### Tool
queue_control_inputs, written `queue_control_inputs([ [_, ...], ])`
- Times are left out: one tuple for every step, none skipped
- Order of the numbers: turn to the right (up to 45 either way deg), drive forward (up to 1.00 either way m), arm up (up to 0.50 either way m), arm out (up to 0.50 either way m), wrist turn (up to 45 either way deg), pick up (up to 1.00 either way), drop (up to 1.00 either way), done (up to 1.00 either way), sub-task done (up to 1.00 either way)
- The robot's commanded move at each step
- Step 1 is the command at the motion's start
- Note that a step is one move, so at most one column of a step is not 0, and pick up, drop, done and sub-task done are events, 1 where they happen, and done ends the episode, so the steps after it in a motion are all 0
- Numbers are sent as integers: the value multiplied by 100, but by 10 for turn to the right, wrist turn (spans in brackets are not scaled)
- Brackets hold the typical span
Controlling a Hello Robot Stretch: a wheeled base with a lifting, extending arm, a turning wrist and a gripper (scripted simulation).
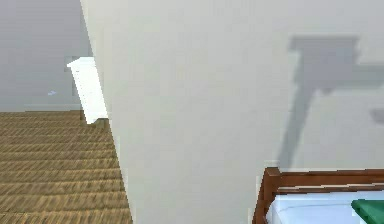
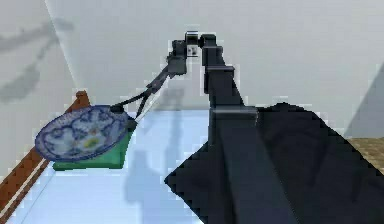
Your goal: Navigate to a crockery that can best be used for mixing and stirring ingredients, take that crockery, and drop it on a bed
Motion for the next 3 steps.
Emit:
queue_control_inputs([
  [0,0,0,0,450,0,0,0,0],
  [0,0,0,0,450,0,0,0,0],
  [0,0,0,0,390,0,0,0,0],
])
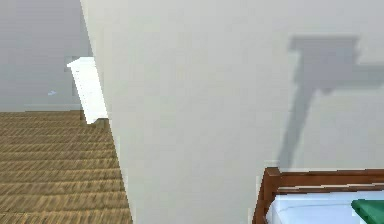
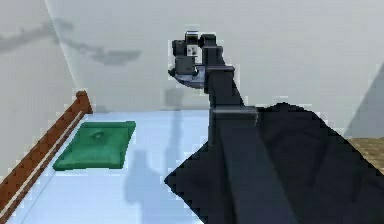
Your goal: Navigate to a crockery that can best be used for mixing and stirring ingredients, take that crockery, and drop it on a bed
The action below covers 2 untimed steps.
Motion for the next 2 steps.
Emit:
queue_control_inputs([
  [0,0,-26,0,0,0,0,0,0],
  [0,0,-32,0,0,0,0,0,0],
])
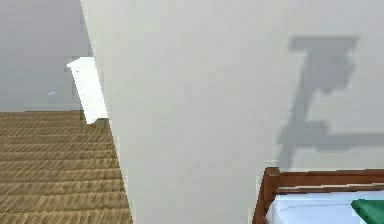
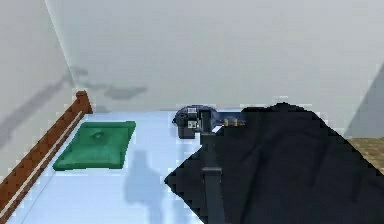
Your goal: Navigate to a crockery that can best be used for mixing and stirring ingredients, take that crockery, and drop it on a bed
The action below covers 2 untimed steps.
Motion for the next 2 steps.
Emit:
queue_control_inputs([
  [0,0,0,0,0,0,100,0,0],
  [0,0,10,0,0,0,0,0,0],
])
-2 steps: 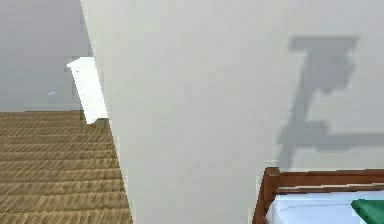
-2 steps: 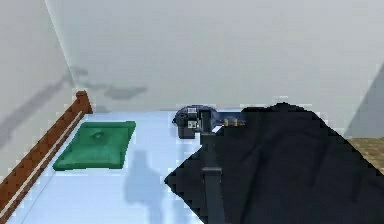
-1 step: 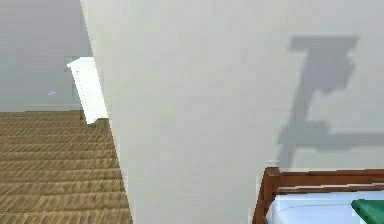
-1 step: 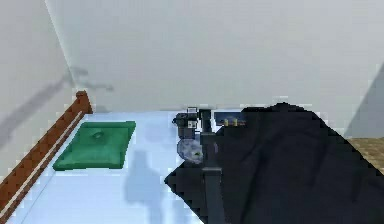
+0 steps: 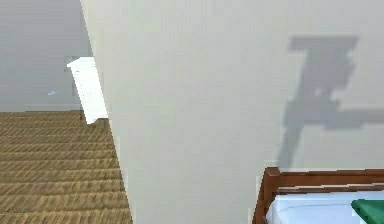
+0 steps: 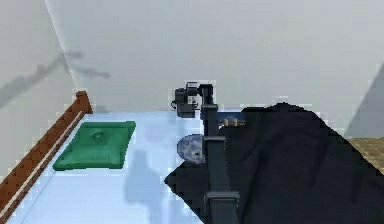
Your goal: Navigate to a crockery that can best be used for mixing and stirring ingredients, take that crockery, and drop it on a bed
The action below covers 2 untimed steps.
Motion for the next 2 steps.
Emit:
queue_control_inputs([
  [0,0,0,-8,0,0,0,0,0],
  [0,0,0,0,0,0,0,100,0],
])
